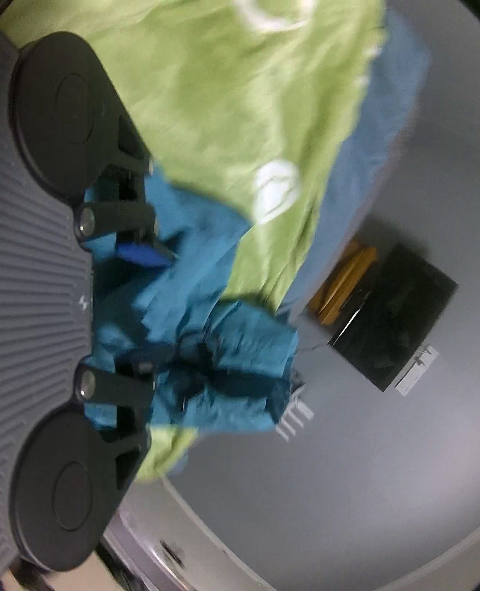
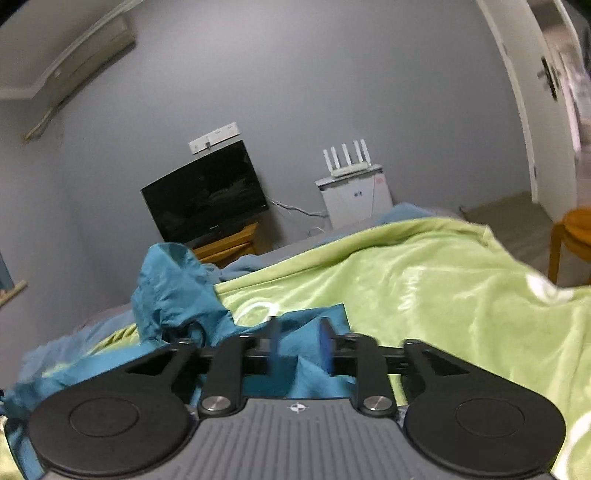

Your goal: Fold large clothes

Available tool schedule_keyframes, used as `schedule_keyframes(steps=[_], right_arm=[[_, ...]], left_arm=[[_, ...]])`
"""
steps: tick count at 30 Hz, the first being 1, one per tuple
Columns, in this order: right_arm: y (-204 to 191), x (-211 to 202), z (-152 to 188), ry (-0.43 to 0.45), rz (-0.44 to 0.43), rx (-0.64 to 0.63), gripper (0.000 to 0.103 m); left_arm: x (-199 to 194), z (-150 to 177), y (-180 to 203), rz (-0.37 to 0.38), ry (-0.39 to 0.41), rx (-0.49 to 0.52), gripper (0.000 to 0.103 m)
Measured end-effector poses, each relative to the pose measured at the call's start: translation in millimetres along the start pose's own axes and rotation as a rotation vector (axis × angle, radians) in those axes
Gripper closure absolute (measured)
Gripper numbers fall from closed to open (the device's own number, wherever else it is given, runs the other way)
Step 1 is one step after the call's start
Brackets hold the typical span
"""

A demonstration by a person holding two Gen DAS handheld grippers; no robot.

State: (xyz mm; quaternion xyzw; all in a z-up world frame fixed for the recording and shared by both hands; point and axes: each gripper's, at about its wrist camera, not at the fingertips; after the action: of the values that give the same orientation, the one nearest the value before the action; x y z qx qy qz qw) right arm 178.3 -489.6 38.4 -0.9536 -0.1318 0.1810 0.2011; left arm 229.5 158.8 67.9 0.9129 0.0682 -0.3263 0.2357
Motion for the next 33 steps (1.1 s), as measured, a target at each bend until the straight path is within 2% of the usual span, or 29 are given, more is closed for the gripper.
schedule_keyframes(steps=[1,2,4,6,8,12,14,16,19,20,22,25,28,29,32,33], right_arm=[[3,8,2,-0.024,0.001,-0.018,0.071],[6,13,6,-0.049,-0.001,-0.038,0.071],[8,29,16,-0.097,-0.005,-0.078,0.064],[5,45,25,-0.131,-0.002,-0.118,0.063],[-1,65,33,-0.172,0.0,-0.163,0.056],[-19,112,49,-0.26,0.018,-0.312,0.027],[-29,133,56,-0.29,0.023,-0.39,0.024],[-37,153,63,-0.343,0.0,-0.447,0.02],[-43,174,73,-0.436,-0.006,-0.545,0.021],[-45,175,75,-0.442,-0.01,-0.585,0.023],[-48,175,78,-0.446,-0.033,-0.635,0.062],[-52,164,73,-0.314,-0.016,-0.695,0.082],[-50,161,61,-0.169,0.073,-0.662,0.085],[-49,166,61,-0.159,0.108,-0.653,0.083],[-48,186,67,-0.221,0.233,-0.624,0.06],[-49,185,70,-0.209,0.249,-0.622,0.052]], left_arm=[[-1,2,0,-0.05,0.037,0.046,0.021],[0,3,-1,-0.094,0.079,0.086,0.018],[9,4,-6,-0.124,0.117,0.144,0.018],[26,6,-10,-0.14,0.093,0.189,0.018],[45,11,-13,-0.16,0.061,0.23,0.018],[78,26,-13,-0.223,0.05,0.342,0.018],[87,36,-15,-0.193,0.046,0.379,0.019],[91,46,-18,-0.147,0.028,0.434,0.026],[94,58,-11,-0.174,0.044,0.557,0.063],[93,59,-11,-0.168,0.057,0.561,0.069],[89,56,-9,-0.152,0.098,0.552,0.083],[85,46,-3,-0.15,0.175,0.507,0.089],[95,41,9,-0.183,0.219,0.477,0.089],[102,41,14,-0.2,0.217,0.48,0.089],[122,49,26,-0.296,0.208,0.538,0.079],[125,52,28,-0.317,0.216,0.555,0.075]])
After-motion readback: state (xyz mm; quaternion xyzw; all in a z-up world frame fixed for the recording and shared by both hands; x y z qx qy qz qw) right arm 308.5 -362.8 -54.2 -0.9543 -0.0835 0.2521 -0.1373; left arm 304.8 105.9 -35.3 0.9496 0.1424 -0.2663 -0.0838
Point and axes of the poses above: each gripper's, at about its wrist camera, not at the fingertips, and x roughly the way its jaws point, y to its right, z to its underside, and after that the axes turned 13 degrees about -z, right-handed
